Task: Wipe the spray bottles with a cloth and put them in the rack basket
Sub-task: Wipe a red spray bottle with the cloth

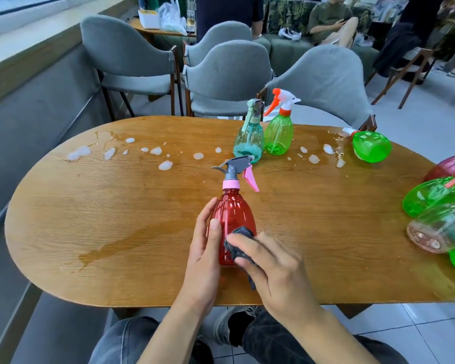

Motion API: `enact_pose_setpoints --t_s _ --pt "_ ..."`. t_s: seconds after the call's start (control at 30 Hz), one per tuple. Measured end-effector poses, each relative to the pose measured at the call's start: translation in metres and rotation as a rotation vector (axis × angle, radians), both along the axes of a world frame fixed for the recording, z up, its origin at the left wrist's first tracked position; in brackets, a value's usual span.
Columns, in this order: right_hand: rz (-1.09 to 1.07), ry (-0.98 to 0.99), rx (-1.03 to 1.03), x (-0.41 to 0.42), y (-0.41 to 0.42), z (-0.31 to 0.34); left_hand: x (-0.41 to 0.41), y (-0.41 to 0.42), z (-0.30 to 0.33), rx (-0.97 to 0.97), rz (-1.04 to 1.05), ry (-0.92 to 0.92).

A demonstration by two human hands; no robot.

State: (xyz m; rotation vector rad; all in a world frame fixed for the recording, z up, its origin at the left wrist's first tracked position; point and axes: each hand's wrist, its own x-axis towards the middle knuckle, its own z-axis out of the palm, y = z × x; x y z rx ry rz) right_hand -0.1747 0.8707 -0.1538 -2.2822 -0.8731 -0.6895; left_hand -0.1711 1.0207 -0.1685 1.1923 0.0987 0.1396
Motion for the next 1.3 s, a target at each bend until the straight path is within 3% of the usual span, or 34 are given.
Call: enact_pose_setpoints --t_s 0.13,0.2,0.33,0.43,0.53,0.73,0.87,1.1,1.17,1.3 --pt "0.131 0.048 -0.149 -0.011 -0.008 -0.003 -0.002 0.0 0.004 -0.033 -0.006 0.013" --pt "0.156 0.176 0.032 -0.016 -0.012 0.0 -0.002 0.0 0.007 -0.068 0.008 0.022" --pt "-0.014 0.447 0.638 -0.008 -0.015 0.026 -0.001 0.002 0.007 -0.144 -0.037 0.07" --pt "-0.045 0.471 0.795 0.017 -0.015 0.045 -0.001 0.004 0.002 -0.158 -0.06 0.066" --pt "-0.061 0.393 0.649 0.04 -0.007 0.057 -0.002 0.005 0.003 -0.095 -0.058 0.03" --pt "-0.108 0.074 0.106 0.059 0.011 0.043 0.0 0.003 -0.004 -0.067 -0.062 -0.046" --pt "-0.048 0.072 0.124 0.046 0.012 0.025 0.001 0.001 -0.003 -0.032 -0.023 -0.033" --pt "0.176 -0.036 -0.125 -0.002 -0.009 -0.011 -0.002 0.001 0.006 -0.067 -0.029 -0.044" --pt "0.203 -0.027 -0.078 -0.007 -0.014 -0.013 -0.003 0.001 0.006 -0.055 -0.034 -0.043" --pt "0.027 -0.02 0.303 0.011 -0.014 0.017 -0.002 0.0 0.004 -0.041 -0.013 -0.038"
